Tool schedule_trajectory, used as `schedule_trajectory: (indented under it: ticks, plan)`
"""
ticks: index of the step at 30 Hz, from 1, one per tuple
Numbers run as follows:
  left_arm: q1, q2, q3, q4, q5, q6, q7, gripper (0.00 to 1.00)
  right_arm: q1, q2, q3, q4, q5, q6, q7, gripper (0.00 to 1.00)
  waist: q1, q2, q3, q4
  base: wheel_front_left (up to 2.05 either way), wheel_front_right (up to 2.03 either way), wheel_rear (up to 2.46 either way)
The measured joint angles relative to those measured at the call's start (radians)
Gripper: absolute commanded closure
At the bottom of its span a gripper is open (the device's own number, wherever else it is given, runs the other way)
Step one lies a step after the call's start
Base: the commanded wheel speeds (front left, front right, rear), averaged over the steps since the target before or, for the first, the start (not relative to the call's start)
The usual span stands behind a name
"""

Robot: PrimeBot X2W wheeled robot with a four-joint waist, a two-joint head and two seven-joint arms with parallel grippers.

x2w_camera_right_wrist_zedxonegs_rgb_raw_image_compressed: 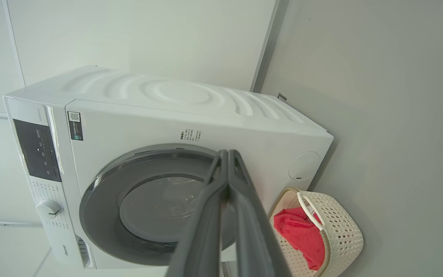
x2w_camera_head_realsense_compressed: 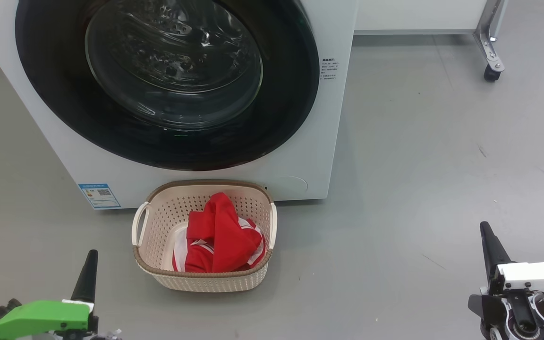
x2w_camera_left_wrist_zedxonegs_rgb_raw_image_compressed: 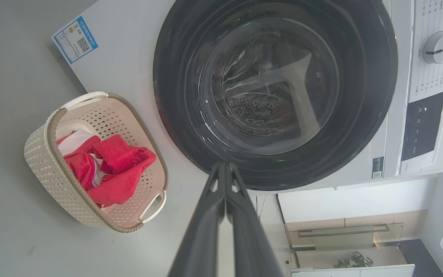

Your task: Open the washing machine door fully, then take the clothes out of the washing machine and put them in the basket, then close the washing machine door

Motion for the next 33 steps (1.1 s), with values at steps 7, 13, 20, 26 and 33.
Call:
schedule_trajectory:
  ticks: [7, 13, 20, 26, 33]
  plan:
    - [-0.016, 0.002, 0.019, 0.015, -0.099, -0.016, 0.015, 1.0, -0.016, -0.004, -0.018, 0.014, 0.09, 0.008, 0.018, 1.0, 0.0, 0.0, -0.004, 0.003, 0.0, 0.0, 0.0]
    - [-0.025, 0.003, 0.028, 0.028, -0.147, -0.024, 0.022, 1.0, -0.021, -0.005, -0.026, 0.023, 0.133, 0.015, 0.028, 1.0, 0.0, 0.0, -0.005, 0.005, 0.0, 0.0, 0.0]
    - [-0.025, 0.003, 0.029, 0.035, -0.15, -0.025, 0.029, 1.0, -0.024, -0.005, -0.026, 0.028, 0.133, 0.016, 0.028, 1.0, 0.0, 0.0, -0.005, 0.005, 0.0, 0.0, 0.0]
    - [-0.026, 0.003, 0.029, 0.037, -0.15, -0.026, 0.029, 1.0, -0.026, -0.005, -0.027, 0.03, 0.133, 0.016, 0.028, 1.0, 0.0, 0.0, -0.006, 0.005, 0.0, 0.0, 0.0]
    - [-0.027, 0.003, 0.029, 0.041, -0.15, -0.026, 0.029, 1.0, -0.034, -0.005, -0.027, 0.034, 0.133, 0.017, 0.028, 1.0, 0.0, 0.0, -0.006, 0.005, 0.0, 0.0, 0.0]
